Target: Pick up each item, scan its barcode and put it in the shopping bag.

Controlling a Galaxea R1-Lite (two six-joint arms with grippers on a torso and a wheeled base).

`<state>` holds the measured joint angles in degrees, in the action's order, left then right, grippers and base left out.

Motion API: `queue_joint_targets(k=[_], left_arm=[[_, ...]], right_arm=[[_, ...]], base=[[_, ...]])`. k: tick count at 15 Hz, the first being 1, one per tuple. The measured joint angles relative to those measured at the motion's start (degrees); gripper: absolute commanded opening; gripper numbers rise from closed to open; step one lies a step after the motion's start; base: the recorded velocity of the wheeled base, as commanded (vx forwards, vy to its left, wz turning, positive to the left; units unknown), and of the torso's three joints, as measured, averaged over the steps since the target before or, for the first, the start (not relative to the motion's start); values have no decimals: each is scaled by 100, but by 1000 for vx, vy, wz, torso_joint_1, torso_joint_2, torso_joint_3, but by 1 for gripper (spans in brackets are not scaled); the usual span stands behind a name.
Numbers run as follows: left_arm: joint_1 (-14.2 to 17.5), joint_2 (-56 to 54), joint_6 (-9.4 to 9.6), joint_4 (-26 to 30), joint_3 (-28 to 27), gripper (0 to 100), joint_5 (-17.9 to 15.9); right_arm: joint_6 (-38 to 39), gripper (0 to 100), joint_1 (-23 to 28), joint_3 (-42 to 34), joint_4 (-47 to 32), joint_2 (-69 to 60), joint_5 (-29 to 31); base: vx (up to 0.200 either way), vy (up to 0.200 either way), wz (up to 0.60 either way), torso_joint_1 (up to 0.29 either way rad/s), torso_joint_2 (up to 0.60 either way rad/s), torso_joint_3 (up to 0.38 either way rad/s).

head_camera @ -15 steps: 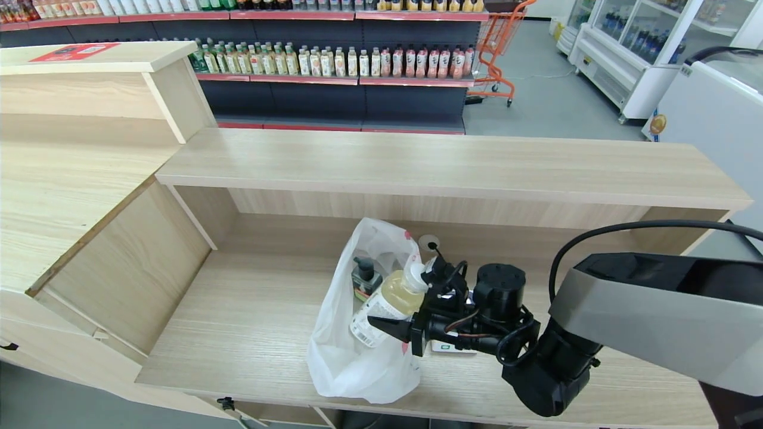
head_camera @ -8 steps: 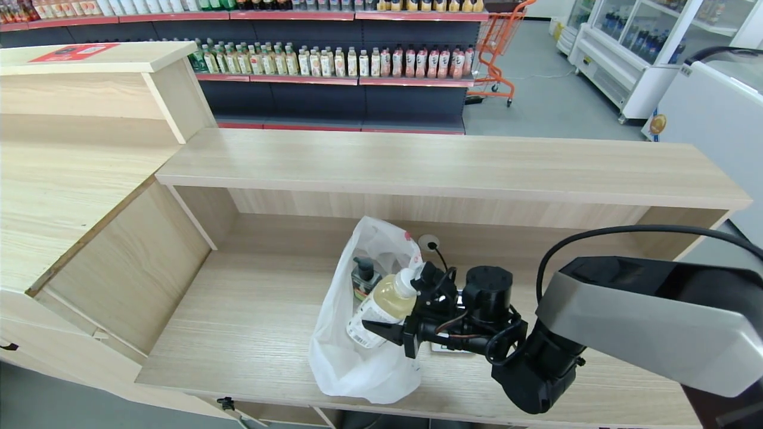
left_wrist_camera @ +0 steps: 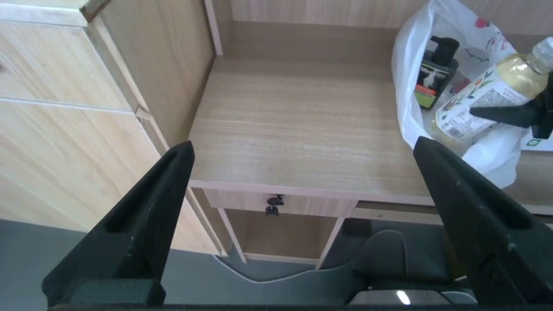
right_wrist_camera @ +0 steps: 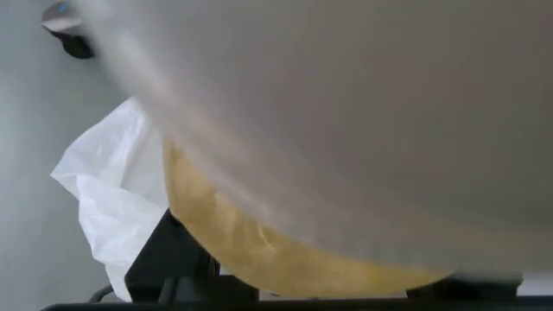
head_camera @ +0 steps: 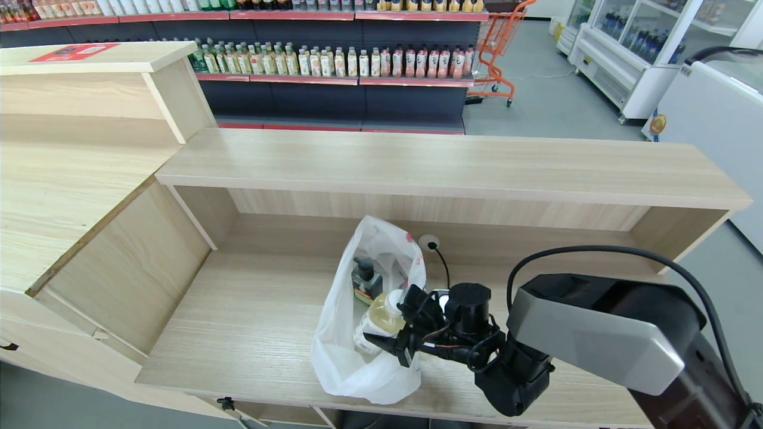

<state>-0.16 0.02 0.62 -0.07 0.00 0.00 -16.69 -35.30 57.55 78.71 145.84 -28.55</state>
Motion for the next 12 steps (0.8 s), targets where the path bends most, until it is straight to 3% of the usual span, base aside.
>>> queue_joint_targets(k=[1,2,7,12], left_arm=[[0,0,0,0,0,100,0],[0,0,-2,0,0,100,0],[0,0,0,0,0,100,-2],[-2,0,0,0,0,100,0]], right_arm=[[-49,0,11,16,-13,55,20],[-60,100,24,35,-5,94,55],[112,100,28,7,46,-5,41],[969,100,39,-603,22,-885,66]], base=[[0,0,0,0,0,0],[0,0,0,0,0,0],[0,0,0,0,0,0],[0,0,0,0,0,0]])
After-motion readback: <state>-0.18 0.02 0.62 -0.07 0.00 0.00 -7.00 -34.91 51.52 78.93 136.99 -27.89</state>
